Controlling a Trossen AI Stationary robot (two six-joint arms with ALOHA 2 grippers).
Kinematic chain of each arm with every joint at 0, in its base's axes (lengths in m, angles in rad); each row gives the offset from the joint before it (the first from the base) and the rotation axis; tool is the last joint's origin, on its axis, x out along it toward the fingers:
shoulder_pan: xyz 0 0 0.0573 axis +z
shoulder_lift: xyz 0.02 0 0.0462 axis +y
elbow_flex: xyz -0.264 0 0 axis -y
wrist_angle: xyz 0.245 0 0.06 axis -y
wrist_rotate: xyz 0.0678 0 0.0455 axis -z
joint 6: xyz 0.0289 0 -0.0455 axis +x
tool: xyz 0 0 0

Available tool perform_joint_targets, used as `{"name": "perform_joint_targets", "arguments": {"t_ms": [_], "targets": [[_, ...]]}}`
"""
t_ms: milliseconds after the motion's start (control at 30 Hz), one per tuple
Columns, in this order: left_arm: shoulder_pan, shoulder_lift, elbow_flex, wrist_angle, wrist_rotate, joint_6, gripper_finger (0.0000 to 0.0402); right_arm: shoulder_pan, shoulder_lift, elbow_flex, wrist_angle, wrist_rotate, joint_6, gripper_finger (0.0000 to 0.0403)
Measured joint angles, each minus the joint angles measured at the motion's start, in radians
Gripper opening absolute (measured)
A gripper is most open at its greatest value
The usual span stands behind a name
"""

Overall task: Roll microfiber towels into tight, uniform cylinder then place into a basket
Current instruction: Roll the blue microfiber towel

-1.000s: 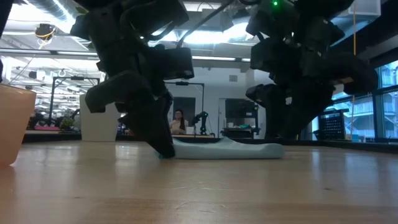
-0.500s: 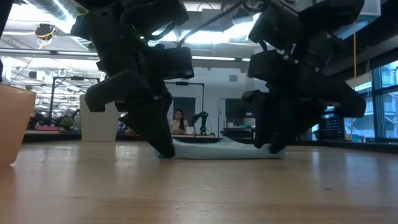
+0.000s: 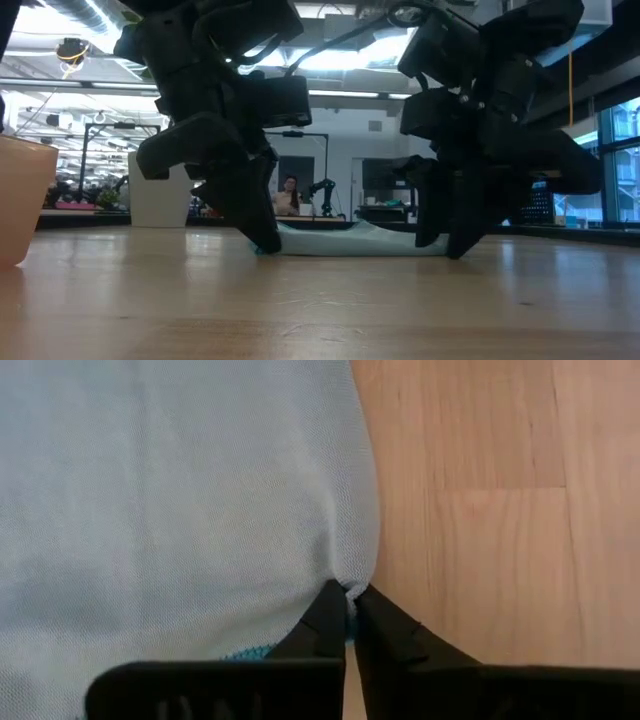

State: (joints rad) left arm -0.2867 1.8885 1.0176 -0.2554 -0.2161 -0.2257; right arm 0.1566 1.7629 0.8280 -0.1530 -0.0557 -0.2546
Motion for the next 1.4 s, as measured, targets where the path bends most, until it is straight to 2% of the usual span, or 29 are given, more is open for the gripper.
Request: {"name": "perform_joint_targets", "arguments": {"t_ms": [167,400,467,633,867,1033,1267,1400], "targets": [[0.000,0.000,0.000,0.000,0.002,-0.001,0.0001,0.000,0.004,0.000,0.013,0.015,0.035,0.0141],[0.000,0.000,0.000,0.000,0.027,-0.008,0.0000,-0.003,0.007,0.000,0.013,0.041,0.117,0.0015],[0.000,-0.011,-0.001,-0.002,0.044,-0.008,0.0000,-0.007,0.007,0.000,0.008,0.012,0.118,0.0014],[0.012,-0.062,-0.005,-0.053,0.132,-0.010,0.0000,-0.032,0.001,0.014,-0.003,-0.138,0.146,0.0007],[0.039,-0.115,-0.004,-0.113,0.244,-0.067,0.0000,-0.069,-0.002,0.133,-0.124,-0.310,0.147,0.0004],[0.048,-0.145,-0.005,-0.137,0.266,-0.140,0.0000,-0.097,0.000,0.185,-0.179,-0.346,0.177,0.0004],[0.058,-0.154,0.001,-0.114,0.413,-0.197,0.0000,-0.142,-0.001,0.190,-0.223,-0.505,0.230,0.0004],[0.060,-0.154,0.000,-0.123,0.390,-0.275,0.0000,-0.159,-0.001,0.189,-0.203,-0.516,0.359,0.0004]]}}
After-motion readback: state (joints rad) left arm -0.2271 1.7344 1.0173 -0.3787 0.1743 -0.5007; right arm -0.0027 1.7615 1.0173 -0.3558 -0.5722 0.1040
